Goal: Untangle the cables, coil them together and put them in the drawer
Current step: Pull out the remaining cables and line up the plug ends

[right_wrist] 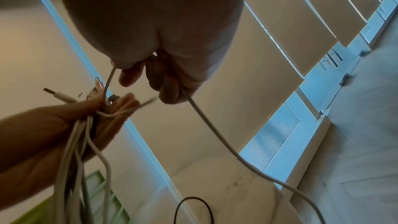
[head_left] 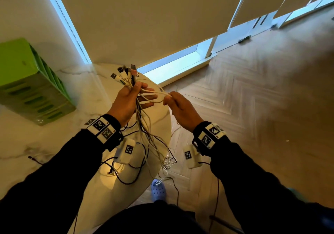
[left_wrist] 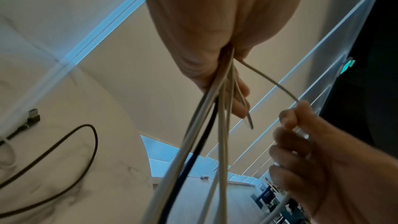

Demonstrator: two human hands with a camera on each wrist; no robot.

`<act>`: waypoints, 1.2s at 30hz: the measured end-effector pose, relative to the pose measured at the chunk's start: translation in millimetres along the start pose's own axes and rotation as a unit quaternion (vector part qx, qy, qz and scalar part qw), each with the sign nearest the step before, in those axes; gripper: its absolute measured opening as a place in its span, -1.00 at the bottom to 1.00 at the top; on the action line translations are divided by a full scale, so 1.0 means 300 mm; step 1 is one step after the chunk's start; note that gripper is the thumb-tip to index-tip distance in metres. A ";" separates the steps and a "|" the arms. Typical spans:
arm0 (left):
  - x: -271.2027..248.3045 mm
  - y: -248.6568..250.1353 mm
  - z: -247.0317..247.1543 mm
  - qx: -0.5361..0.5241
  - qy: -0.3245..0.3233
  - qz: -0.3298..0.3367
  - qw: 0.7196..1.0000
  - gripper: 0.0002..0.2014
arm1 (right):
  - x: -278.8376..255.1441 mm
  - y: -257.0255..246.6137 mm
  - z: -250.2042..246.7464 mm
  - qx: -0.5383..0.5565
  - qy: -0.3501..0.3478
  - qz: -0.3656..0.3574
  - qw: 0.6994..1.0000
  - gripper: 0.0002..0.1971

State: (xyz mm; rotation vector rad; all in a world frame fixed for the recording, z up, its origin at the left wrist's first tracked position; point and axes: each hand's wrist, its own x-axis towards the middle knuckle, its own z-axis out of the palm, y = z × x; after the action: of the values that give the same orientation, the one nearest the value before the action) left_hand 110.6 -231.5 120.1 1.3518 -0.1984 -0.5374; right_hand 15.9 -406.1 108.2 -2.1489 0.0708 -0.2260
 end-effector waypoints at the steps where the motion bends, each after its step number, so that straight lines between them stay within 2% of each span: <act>1: 0.003 -0.004 0.000 0.018 0.007 0.007 1.000 -0.62 | 0.008 -0.014 -0.012 0.020 0.013 0.014 1.000 -0.75; 4: 0.013 -0.012 -0.007 0.036 0.043 0.024 0.998 -0.65 | 0.027 0.007 -0.038 0.058 0.068 0.085 0.992 -0.68; 5: 0.015 -0.013 -0.010 0.031 0.062 0.026 0.997 -0.67 | 0.030 0.048 -0.050 0.042 0.054 0.129 0.989 -0.67; 6: 0.018 -0.013 -0.011 0.014 0.075 0.023 0.997 -0.67 | 0.025 0.084 -0.064 -0.003 -0.005 0.184 0.983 -0.67; 7: 0.018 -0.012 -0.011 -0.010 0.081 0.018 0.997 -0.66 | 0.015 0.121 -0.076 -0.081 -0.105 0.238 0.962 -0.67; 8: 0.018 -0.011 -0.010 -0.040 0.078 0.009 0.996 -0.65 | -0.004 0.159 -0.080 -0.170 -0.217 0.292 0.916 -0.65; 9: 0.014 -0.009 -0.007 -0.065 0.070 -0.002 0.995 -0.64 | -0.025 0.187 -0.081 -0.248 -0.306 0.335 0.856 -0.57; 10: 0.011 -0.006 -0.001 -0.087 0.059 -0.014 0.994 -0.62 | -0.046 0.194 -0.081 -0.299 -0.352 0.369 0.807 -0.42; 11: 0.008 -0.006 0.007 -0.100 0.046 -0.024 0.994 -0.61 | -0.061 0.190 -0.076 -0.309 -0.371 0.376 0.790 -0.22; 12: 0.006 -0.005 0.017 -0.108 0.032 -0.033 0.993 -0.61 | -0.064 0.172 -0.068 -0.285 -0.374 0.352 0.809 -0.02; 13: 0.002 -0.006 0.028 -0.110 0.018 -0.042 0.993 -0.61 | -0.059 0.146 -0.056 -0.238 -0.371 0.314 0.841 0.13; 15: -0.007 -0.001 0.047 -0.107 -0.016 -0.055 0.993 -0.61 | -0.033 0.081 -0.013 -0.113 -0.348 0.242 0.899 0.23; 17: -0.013 0.009 0.062 -0.091 -0.059 -0.068 0.992 -0.60 | 0.000 0.022 0.036 -0.020 -0.323 0.187 0.928 0.14; 19: -0.021 0.025 0.068 -0.073 -0.111 -0.081 0.988 -0.58 | 0.028 -0.009 0.086 0.072 -0.310 0.158 0.935 -0.16; 21: -0.034 0.053 0.061 -0.056 -0.157 -0.080 0.983 -0.62 | 0.034 -0.006 0.146 0.135 -0.344 0.136 0.919 -0.58; 23: -0.048 0.085 0.045 -0.030 -0.194 -0.077 0.978 -0.63 | 0.018 0.022 0.201 0.122 -0.421 0.143 0.887 -0.80; 26: -0.059 0.135 -0.010 -0.023 -0.227 -0.103 0.968 -0.59 | -0.021 0.104 0.227 0.067 -0.529 0.196 0.823 -0.77; 28: -0.061 0.164 -0.072 -0.045 -0.234 -0.114 0.965 -0.60 | -0.021 0.173 0.193 -0.005 -0.552 0.228 0.802 -0.75; 29: -0.061 0.178 -0.104 -0.053 -0.234 -0.115 0.964 -0.60 | -0.012 0.200 0.161 -0.040 -0.531 0.242 0.811 -0.74; 30: -0.060 0.189 -0.138 -0.057 -0.228 -0.112 0.965 -0.61 | 0.008 0.221 0.128 -0.068 -0.486 0.257 0.833 -0.71; 31: -0.058 0.197 -0.169 -0.056 -0.217 -0.104 0.969 -0.61 | 0.033 0.233 0.095 -0.093 -0.426 0.262 0.861 -0.68; 33: -0.054 0.212 -0.229 -0.065 -0.186 -0.076 0.978 -0.64 | 0.087 0.220 0.048 -0.156 -0.295 0.223 0.916 -0.66; 35: -0.054 0.228 -0.275 -0.090 -0.151 -0.037 0.984 -0.71 | 0.128 0.191 0.045 -0.227 -0.213 0.154 0.938 -0.69; 36: -0.054 0.238 -0.293 -0.105 -0.138 -0.012 0.985 -0.75 | 0.139 0.184 0.067 -0.241 -0.205 0.138 0.939 -0.71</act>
State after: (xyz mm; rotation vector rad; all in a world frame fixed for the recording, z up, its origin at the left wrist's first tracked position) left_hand 153.0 -138.7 171.8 1.0722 -0.3425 -0.7457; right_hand 62.7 -425.9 57.2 -2.5918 0.2004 0.4501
